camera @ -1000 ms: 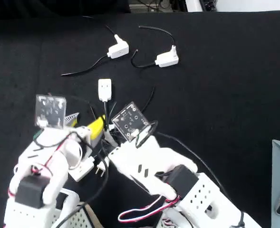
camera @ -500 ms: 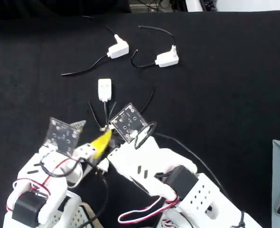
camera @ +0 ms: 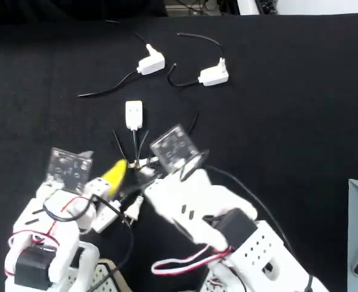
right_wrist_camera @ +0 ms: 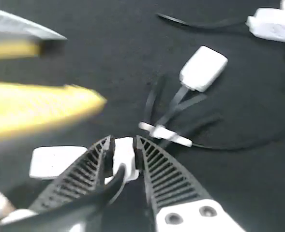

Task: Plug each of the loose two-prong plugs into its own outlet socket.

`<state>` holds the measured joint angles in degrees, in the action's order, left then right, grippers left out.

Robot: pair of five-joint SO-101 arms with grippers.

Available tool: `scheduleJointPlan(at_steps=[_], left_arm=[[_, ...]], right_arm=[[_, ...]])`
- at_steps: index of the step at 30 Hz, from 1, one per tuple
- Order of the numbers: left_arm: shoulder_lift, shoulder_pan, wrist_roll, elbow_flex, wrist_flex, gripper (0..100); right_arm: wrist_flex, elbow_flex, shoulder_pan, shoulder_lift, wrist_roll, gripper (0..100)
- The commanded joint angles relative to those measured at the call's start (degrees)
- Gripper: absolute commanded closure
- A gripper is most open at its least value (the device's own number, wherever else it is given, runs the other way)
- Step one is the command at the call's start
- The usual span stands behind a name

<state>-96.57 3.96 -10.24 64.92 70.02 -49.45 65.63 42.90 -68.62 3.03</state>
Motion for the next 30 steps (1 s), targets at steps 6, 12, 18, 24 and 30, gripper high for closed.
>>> scheduleJointPlan(at_steps=[6,12,18,24,30], left_arm=[[19.16,-8.66,-6.33,-6.20,5.45,67],[41.41,-8.40,-17.49,-15.69,11.60,68],[54.86,-8.40,-28.13,-17.54,13.63,69],[58.02,-8.31,-31.47,-14.29,13.54,69],[53.63,-4.00,-31.47,-9.54,13.71,69]], right_arm=[[0.44,2.68,-12.57,-0.75,0.00,98.7],[0.44,3.47,-13.36,-0.66,0.00,98.7],[0.44,3.74,-13.36,-0.66,0.00,98.7],[0.44,3.82,-13.36,-0.66,0.00,98.7],[0.44,3.82,-13.36,-0.66,0.00,98.7]])
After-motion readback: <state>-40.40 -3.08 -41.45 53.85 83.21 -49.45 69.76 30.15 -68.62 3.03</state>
